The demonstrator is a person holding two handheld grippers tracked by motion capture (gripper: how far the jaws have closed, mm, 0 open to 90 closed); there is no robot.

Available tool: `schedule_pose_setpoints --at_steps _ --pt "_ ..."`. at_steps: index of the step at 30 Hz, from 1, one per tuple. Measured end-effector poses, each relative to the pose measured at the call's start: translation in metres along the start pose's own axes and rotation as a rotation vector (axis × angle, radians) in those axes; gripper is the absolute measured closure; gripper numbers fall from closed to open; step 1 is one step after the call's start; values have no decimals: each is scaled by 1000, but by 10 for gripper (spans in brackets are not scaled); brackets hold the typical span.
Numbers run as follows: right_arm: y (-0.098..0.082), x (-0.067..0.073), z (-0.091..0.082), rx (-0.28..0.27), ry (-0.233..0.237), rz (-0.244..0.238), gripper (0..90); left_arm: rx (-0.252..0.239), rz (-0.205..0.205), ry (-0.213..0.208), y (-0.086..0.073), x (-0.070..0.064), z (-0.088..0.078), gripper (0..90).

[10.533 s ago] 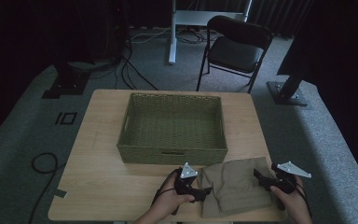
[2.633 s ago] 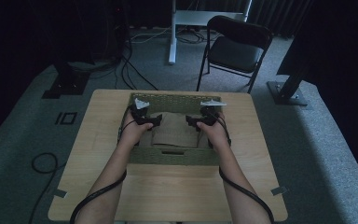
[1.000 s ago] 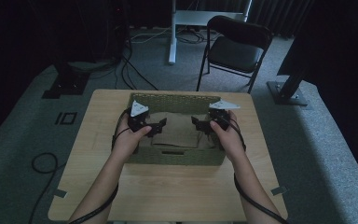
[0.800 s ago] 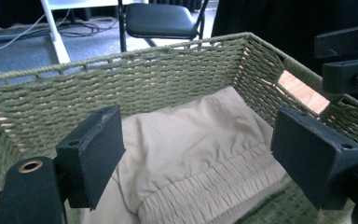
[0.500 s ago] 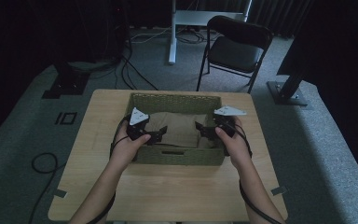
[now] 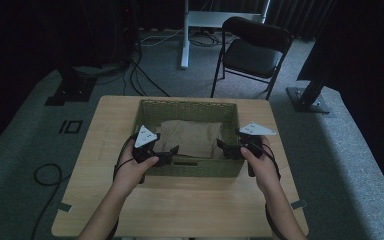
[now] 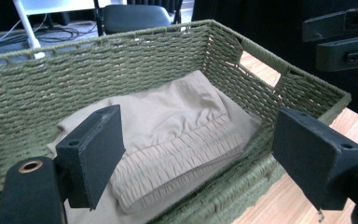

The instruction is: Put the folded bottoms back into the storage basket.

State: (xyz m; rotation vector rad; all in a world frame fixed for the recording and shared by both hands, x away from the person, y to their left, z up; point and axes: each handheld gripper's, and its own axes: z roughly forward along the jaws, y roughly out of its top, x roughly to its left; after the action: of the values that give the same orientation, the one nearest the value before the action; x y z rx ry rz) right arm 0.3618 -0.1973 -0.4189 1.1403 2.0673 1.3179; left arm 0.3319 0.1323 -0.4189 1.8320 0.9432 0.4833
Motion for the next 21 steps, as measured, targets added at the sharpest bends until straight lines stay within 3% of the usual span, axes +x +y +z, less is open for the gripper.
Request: schedule_pose_setpoints --at_steps 12,18,21 --pt "-30 -5 -17 9 -10 8 145 8 18 -2 -19 -8 -12 177" --pt "-48 -8 -24 23 -12 10 142 -10 10 -32 -26 -15 -21 177" --pt "-53 -9 -26 31 -22 3 143 -13 4 -27 -30 -16 -24 177"
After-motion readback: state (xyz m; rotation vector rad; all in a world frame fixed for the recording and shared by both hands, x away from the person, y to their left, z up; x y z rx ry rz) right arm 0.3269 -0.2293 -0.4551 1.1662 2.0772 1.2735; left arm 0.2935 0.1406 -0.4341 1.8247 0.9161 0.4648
